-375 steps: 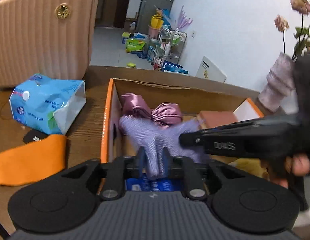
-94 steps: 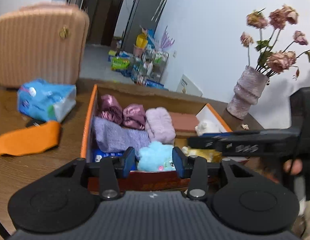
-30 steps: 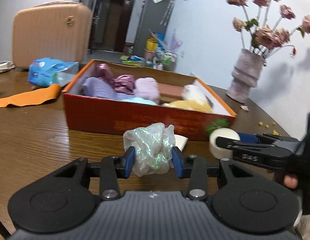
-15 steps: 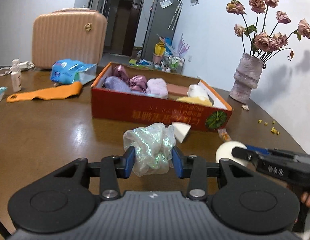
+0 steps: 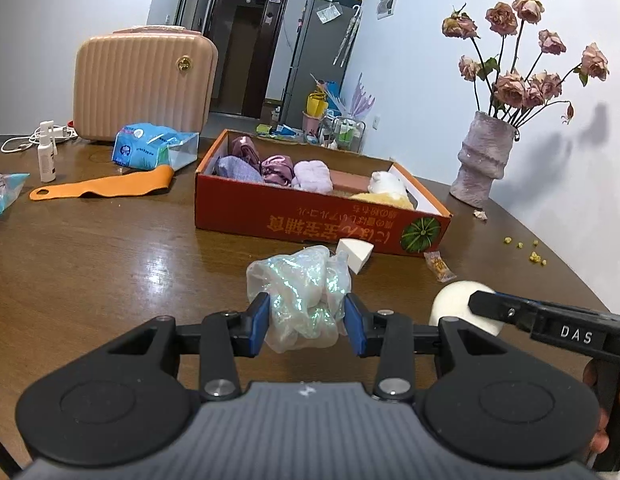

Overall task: Organize soft objects
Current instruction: 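Carry the sparkly bag and white cylinder into the box and open both grippers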

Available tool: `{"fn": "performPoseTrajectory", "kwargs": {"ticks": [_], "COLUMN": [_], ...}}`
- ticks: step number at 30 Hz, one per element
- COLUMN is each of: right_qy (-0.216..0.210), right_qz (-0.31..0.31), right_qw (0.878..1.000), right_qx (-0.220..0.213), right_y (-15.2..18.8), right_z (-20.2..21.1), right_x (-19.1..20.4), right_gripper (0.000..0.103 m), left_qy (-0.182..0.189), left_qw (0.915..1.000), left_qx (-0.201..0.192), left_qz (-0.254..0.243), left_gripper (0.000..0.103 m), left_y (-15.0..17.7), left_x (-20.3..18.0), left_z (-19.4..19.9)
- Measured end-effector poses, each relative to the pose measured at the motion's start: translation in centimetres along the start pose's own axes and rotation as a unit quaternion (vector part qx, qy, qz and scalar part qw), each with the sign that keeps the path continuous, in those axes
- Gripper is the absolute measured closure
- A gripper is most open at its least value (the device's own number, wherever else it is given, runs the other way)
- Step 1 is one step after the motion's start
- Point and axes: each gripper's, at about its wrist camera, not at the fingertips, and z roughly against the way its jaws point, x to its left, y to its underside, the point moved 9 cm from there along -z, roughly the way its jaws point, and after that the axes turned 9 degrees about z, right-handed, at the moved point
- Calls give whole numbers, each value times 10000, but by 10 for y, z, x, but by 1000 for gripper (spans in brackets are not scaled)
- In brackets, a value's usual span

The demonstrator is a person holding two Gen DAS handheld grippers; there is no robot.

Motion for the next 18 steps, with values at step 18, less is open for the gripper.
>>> {"fn": "performPoseTrajectory", "kwargs": {"ticks": [18], "right_qy": [570], "right_qz": [1421], "right_qw": [9874], "right_qx": [402], "right_y": [-134], "right_z": [-193], "right_x": [-25], "right_gripper": [77], "left_qy": [77], "left_qw": [9980], "left_qx": [618], "left_qz": [-106], "left_gripper": [63], "left_y": [-146], "left_x": [13], "left_z": [-220]}}
